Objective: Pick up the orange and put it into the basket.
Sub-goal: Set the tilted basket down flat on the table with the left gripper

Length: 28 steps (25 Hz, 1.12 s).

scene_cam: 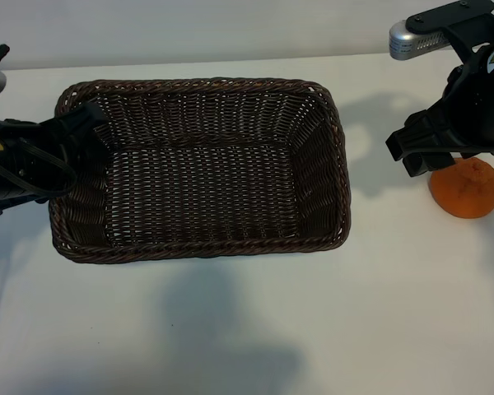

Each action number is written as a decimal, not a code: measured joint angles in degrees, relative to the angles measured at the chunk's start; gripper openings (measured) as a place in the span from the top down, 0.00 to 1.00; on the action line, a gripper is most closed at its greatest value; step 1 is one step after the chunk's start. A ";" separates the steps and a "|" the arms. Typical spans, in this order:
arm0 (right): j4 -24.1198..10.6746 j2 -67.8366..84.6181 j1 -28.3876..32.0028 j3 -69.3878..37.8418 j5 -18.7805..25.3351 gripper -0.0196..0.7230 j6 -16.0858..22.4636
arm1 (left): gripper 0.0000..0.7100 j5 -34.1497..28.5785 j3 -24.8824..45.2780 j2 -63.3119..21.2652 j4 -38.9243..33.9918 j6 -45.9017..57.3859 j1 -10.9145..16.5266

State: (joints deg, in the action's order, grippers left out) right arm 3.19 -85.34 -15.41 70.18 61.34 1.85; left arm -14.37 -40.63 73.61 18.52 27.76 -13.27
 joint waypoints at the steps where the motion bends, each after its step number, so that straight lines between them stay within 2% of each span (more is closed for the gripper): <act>1: 0.00 0.00 0.00 0.00 0.00 0.19 0.00 | 0.49 0.05 -0.06 0.00 0.66 -0.82 0.11; 5: 0.00 0.00 0.00 0.00 0.00 0.19 -0.07 | 0.49 -1.67 -2.73 1.93 3.74 -6.19 0.55; 15: -0.04 0.00 0.00 0.00 0.00 0.19 -0.46 | 0.49 -3.06 -13.89 12.82 14.95 -19.10 0.55; 22: -0.04 0.00 0.00 0.00 0.03 0.19 -0.62 | 0.49 -2.73 -16.77 19.96 20.69 -23.98 0.55; 28: -0.04 0.00 0.00 0.00 0.07 0.19 -0.79 | 0.49 -1.04 -18.18 24.32 32.01 -31.68 0.55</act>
State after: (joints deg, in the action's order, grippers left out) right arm 3.14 -85.34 -15.41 70.18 61.41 1.06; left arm -15.41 -58.81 97.93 50.54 -3.92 -12.72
